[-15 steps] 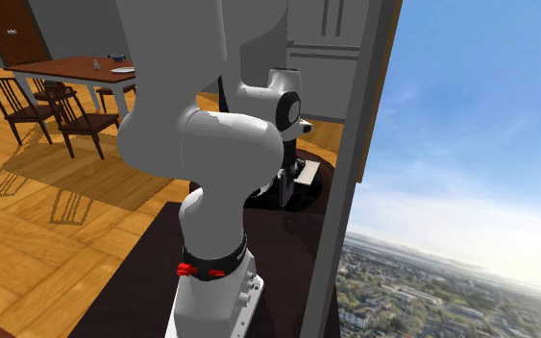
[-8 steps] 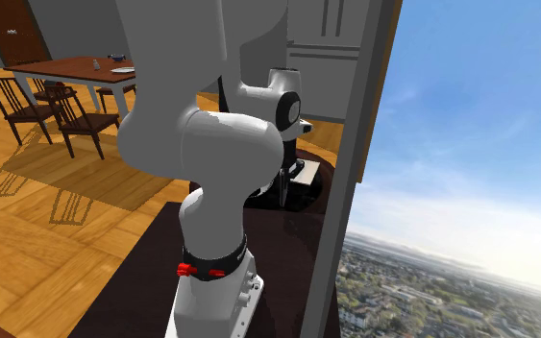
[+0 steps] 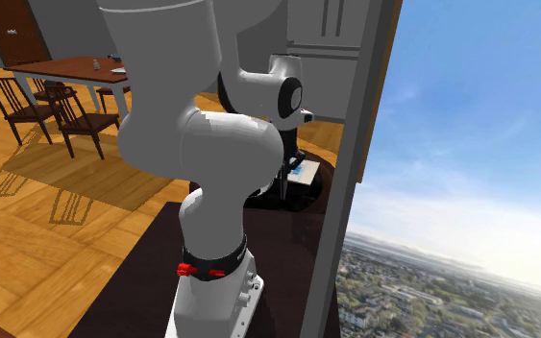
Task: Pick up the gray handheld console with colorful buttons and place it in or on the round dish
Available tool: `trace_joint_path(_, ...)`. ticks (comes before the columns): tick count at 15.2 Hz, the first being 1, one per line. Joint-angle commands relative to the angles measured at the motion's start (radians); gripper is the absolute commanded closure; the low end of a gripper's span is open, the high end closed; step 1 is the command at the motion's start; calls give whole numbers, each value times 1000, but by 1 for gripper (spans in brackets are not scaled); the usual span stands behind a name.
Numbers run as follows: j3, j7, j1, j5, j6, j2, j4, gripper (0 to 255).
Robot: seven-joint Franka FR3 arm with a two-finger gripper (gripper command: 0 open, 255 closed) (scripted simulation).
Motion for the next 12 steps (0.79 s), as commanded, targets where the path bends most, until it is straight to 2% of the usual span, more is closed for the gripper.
trace_joint_path(1,4,7,-5,-9,-44,-43,0,255)
trace_joint_path(12,23,19,-18,-21,-270,-234,36,255)
